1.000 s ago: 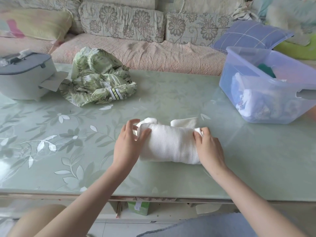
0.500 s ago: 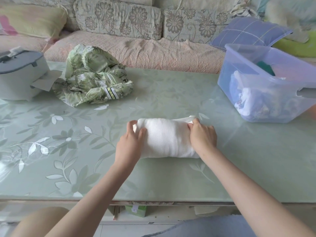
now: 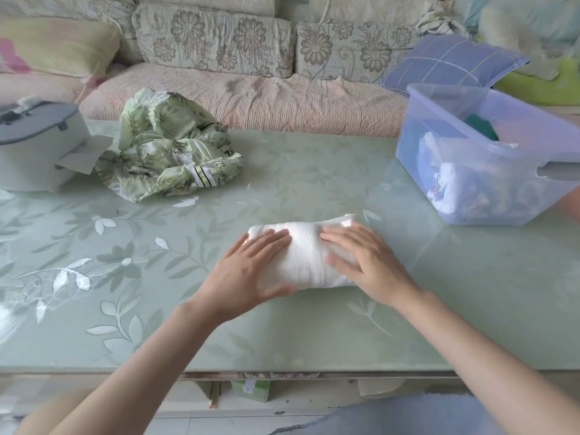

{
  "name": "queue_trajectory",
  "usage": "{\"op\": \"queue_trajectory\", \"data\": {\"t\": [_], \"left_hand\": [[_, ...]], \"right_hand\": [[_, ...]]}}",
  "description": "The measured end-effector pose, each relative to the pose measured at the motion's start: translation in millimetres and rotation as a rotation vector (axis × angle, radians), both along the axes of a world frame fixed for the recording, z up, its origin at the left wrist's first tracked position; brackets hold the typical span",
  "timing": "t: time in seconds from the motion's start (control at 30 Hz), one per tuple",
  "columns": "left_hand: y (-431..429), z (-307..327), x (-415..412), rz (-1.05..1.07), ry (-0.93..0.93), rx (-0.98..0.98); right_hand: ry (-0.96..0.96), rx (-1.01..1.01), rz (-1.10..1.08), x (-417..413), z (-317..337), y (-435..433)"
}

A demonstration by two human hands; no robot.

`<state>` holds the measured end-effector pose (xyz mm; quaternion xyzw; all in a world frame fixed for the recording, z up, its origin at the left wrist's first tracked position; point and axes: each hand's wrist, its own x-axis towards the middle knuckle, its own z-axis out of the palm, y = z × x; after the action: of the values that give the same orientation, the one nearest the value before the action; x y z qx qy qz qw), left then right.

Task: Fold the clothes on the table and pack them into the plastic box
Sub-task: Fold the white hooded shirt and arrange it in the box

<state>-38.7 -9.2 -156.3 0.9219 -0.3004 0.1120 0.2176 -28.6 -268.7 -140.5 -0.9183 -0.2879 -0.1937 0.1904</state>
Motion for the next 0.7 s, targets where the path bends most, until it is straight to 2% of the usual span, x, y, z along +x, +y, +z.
{"op": "queue_trajectory", "data": {"t": [0.07, 0.13, 0.27, 0.37, 0.5, 0.6, 0.7], "left_hand": [[6, -6, 1, -0.004, -0.063, 0.092], [8, -9, 2, 0.032, -0.098, 0.137], [10, -7, 1, 0.088, -0.161, 0.172], [13, -7, 4, 0.096, -0.215, 0.167], [5, -5, 16, 0.087, -0.364, 0.252], [-11, 6, 22, 0.108, -0.32, 0.285], [-22, 16, 22, 0.129, -0.232, 0.381]], "right_hand": [[0.189, -0.153, 0.091, -11, -4, -14], [0.243, -0.234, 0.072, -15, -6, -26], [0.219, -0.19, -0.001, -7, 8, -23], [0.099, -0.255, -0.001, 2, 5, -19], [-0.033, -0.299, -0.066, 11, -7, -15], [0.006, -0.37, -0.123, 15, 2, -5], [0.145, -0.407, -0.159, 12, 10, 3]]}}
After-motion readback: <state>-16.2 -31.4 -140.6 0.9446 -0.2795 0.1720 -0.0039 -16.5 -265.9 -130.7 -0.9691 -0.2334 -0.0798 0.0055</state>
